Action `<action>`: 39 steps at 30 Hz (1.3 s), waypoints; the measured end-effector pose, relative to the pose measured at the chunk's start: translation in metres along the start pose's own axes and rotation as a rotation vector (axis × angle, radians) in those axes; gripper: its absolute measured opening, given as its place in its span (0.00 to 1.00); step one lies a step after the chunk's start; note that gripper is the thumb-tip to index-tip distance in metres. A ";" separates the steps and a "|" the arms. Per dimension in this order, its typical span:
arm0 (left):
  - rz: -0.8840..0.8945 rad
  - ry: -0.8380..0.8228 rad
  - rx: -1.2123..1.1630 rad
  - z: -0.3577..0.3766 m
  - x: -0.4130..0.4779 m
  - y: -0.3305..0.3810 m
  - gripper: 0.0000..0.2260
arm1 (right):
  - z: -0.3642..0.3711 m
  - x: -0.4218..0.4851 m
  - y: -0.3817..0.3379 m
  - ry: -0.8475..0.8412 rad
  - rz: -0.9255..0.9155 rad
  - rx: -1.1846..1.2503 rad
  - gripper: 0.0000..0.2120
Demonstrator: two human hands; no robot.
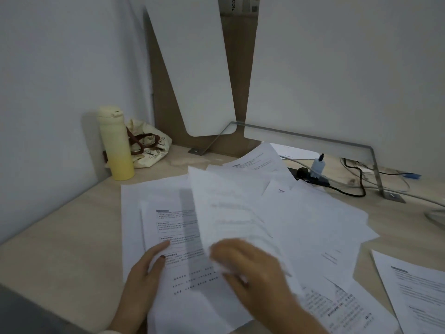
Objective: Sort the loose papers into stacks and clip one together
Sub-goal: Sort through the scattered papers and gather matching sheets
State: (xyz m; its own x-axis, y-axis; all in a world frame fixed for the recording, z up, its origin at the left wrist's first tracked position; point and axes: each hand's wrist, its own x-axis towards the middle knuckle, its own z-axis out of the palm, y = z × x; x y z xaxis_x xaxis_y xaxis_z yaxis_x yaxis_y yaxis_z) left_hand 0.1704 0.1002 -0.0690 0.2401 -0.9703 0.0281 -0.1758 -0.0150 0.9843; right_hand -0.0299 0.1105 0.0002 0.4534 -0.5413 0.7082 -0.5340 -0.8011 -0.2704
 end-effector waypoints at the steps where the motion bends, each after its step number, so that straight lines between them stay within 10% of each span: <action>1: -0.029 0.006 -0.047 -0.001 0.000 -0.001 0.11 | 0.014 -0.010 0.004 -0.094 -0.026 -0.012 0.12; 10: -0.117 0.011 -0.004 0.004 -0.002 0.005 0.06 | 0.056 -0.043 0.004 -0.363 -0.112 0.083 0.08; 15: -0.014 0.001 0.165 0.005 0.003 -0.007 0.05 | 0.050 -0.049 0.002 -0.463 -0.022 -0.141 0.23; 24: 0.011 -0.020 0.154 0.005 0.004 -0.008 0.08 | -0.025 -0.038 0.023 -0.131 0.436 -0.521 0.20; 33: -0.084 0.009 -0.001 0.003 -0.001 0.004 0.18 | -0.098 -0.048 0.062 -0.096 0.895 0.466 0.28; 39: -0.109 -0.003 0.080 0.004 0.001 0.004 0.17 | -0.091 -0.071 0.098 -0.013 1.390 0.561 0.21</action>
State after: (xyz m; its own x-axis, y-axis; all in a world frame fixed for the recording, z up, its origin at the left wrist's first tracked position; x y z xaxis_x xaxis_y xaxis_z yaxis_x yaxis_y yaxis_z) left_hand 0.1655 0.0985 -0.0657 0.2591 -0.9626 -0.0789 -0.2248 -0.1395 0.9644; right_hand -0.1795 0.0933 -0.0173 -0.1651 -0.9322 -0.3221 -0.1977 0.3513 -0.9152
